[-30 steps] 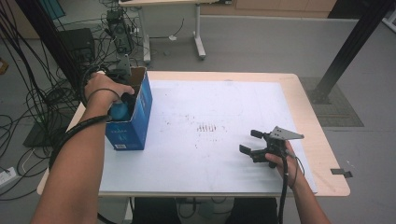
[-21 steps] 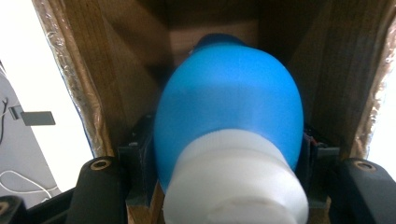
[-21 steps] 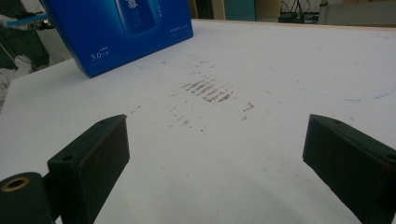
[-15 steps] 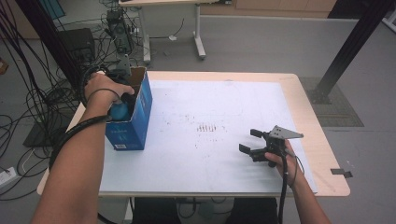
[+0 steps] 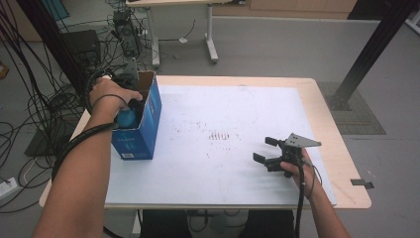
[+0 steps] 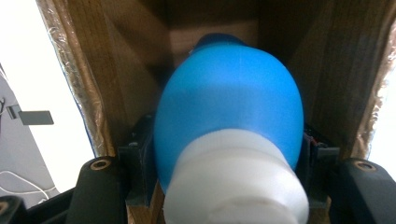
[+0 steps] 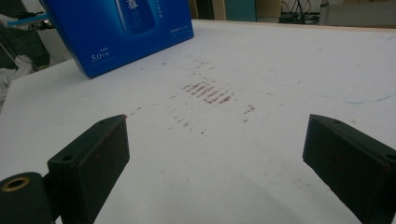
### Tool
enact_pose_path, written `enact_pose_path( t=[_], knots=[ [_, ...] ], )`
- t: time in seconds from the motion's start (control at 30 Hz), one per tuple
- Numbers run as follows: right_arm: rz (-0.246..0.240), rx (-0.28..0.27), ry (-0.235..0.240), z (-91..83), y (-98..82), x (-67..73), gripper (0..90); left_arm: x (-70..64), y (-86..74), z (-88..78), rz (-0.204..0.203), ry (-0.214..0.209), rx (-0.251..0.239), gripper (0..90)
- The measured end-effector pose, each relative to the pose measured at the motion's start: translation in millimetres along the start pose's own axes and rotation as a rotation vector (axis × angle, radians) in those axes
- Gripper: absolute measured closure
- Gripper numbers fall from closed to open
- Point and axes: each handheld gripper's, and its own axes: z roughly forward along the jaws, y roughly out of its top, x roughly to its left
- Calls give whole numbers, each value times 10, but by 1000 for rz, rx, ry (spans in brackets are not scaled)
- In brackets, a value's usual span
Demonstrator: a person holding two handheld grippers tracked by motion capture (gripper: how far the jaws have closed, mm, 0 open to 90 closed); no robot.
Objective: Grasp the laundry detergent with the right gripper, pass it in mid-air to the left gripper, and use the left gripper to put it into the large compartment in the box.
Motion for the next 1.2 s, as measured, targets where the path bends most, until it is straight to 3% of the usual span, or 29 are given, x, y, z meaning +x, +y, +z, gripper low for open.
enact_pose_path(
  t=[0.33, 0.77, 1.2],
  knots=[
    [0, 0, 1, 4, -3, 2, 66, -4, 6, 1, 2, 0, 5, 371],
    [1, 1, 4, 4, -4, 1, 66, 62, 25, -2, -7, -35, 17, 339],
    [-7, -2, 4, 8, 14, 12, 66, 85, -23, -104, -8, -47, 6, 339]
  ],
)
